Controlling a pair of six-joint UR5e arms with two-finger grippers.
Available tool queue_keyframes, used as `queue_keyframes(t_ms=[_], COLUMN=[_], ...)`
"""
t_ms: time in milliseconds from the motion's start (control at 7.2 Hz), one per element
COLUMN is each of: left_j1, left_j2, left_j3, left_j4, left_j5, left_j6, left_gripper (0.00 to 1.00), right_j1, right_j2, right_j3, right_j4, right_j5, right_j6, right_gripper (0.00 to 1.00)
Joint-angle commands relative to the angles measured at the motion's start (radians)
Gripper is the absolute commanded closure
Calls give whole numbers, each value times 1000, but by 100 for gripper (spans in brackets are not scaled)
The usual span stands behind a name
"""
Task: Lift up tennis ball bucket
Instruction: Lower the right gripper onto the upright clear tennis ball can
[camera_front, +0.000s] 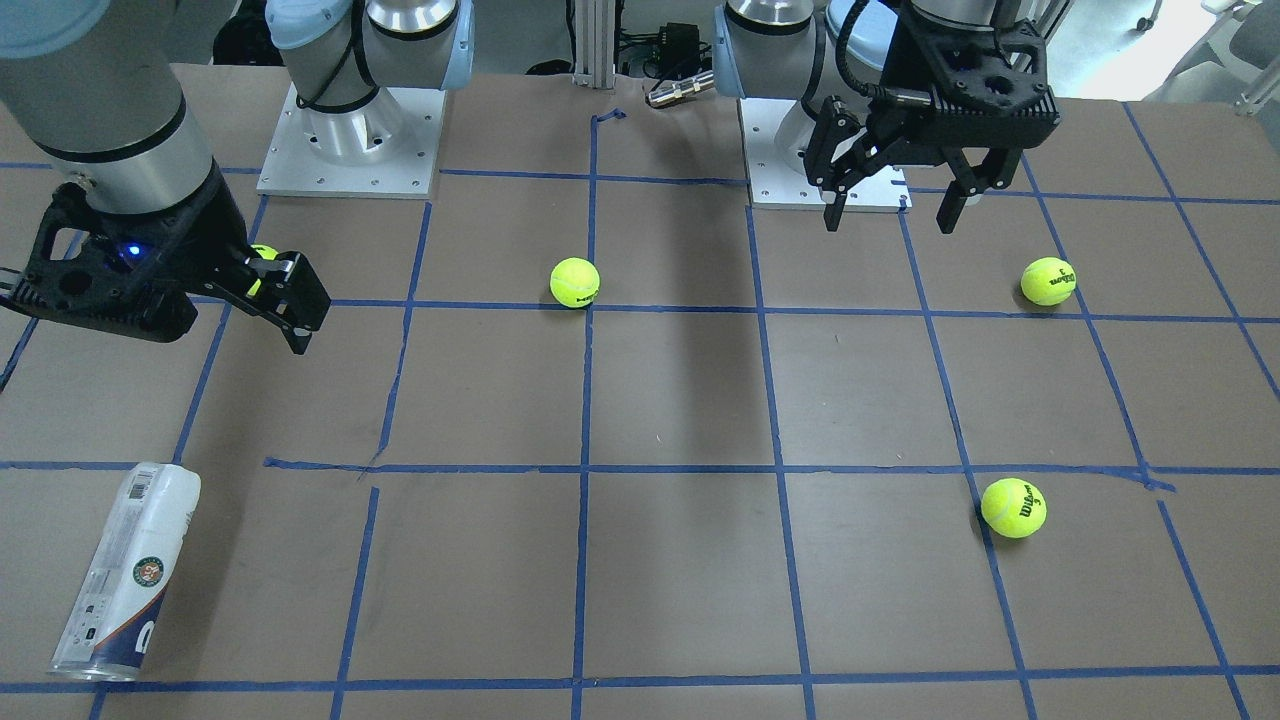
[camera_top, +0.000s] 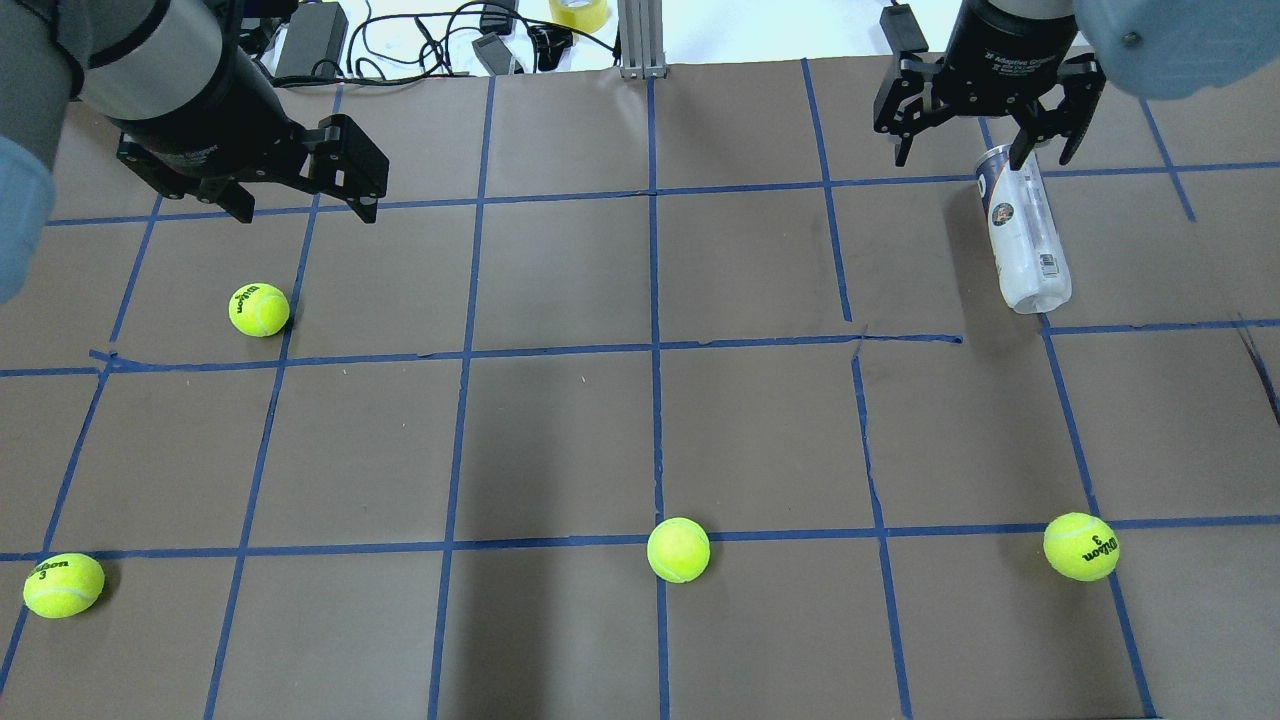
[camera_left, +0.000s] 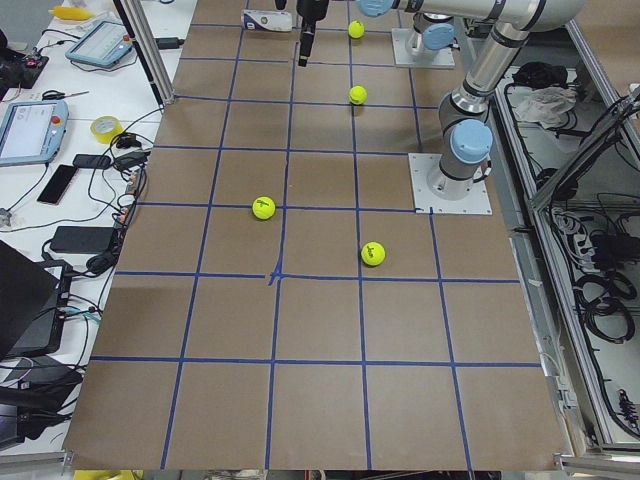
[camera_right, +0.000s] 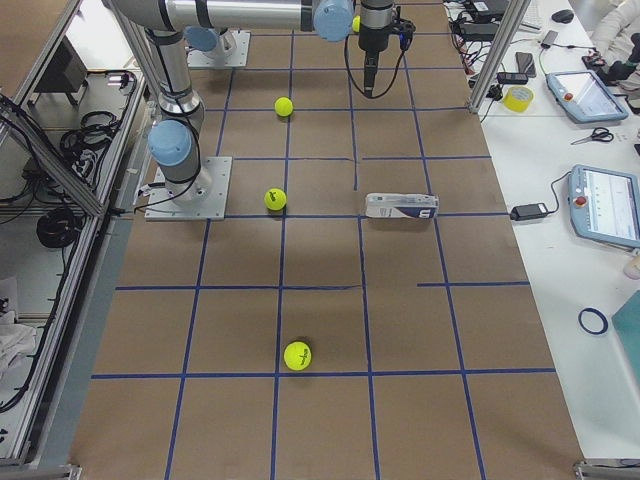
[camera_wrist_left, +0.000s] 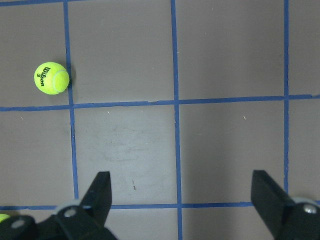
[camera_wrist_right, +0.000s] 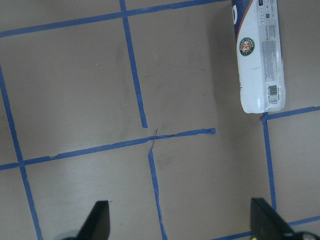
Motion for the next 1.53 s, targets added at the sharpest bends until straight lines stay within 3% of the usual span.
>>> queue_keyframes(t_ms=[0,833,1111,1250,1389], left_j1=[0,-2,0,-2,-2], left_j2=[3,3,3,3,2], left_j3=[2,0,0,0,0], left_j4=[-1,-2,-2,-2,-2], left_j5=[-9,-5,-2,-3,-5], left_j6=[0,1,1,1,1], left_gripper=[0,0,0,0,0], right_j1=[0,-24,-143,-202,-219], right_j2=[-14,27,151,235,286], right_j3=[0,3,-2,-23,-26], right_j4=[1,-31,-178,-318,-355], right_j5=[-2,-14,-17,-2,-6], right_j6=[-2,-64,-151,-272,-243], right_gripper=[0,0,0,0,0])
